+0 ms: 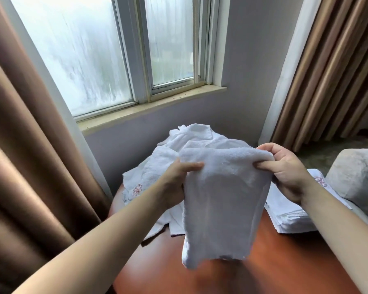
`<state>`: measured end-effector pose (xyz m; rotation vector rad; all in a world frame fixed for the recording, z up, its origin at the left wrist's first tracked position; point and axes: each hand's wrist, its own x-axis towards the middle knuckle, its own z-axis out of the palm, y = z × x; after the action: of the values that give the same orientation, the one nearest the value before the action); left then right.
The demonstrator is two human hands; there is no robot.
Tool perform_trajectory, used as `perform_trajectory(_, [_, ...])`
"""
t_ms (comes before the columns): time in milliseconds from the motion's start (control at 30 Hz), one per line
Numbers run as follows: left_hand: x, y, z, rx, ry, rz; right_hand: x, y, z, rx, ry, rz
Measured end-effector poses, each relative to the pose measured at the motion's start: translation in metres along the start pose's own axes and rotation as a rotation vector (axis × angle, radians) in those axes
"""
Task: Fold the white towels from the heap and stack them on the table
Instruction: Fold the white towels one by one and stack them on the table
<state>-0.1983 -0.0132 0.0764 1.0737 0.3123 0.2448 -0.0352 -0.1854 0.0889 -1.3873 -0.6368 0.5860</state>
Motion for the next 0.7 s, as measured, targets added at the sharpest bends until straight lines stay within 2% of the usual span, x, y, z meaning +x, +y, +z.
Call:
perform_trajectory(133, [0.006,0.001,-0.002,-0.017,0.074,0.004,-0.001,0.003,0.0,0.01,0.042,0.013])
perform_trajectory(333, [0.01,0.005,0.0,0.166,0.204,0.217,0.0,0.003,-0.004,0.008,0.084,0.014])
perform_trajectory(433, [0.013,0.005,-0.001,0.144,0.26,0.279,0.0,0.001,-0.002,0.028,0.084,-0.002])
perform_trajectory(600, [0.013,0.005,-0.003,0.033,0.126,0.239,0.001,-0.003,0.002,0.104,0.099,-0.015])
perform_trajectory(700, [0.01,0.004,-0.008,0.07,0.04,0.186,0.003,-0.007,0.003,0.139,0.091,-0.016])
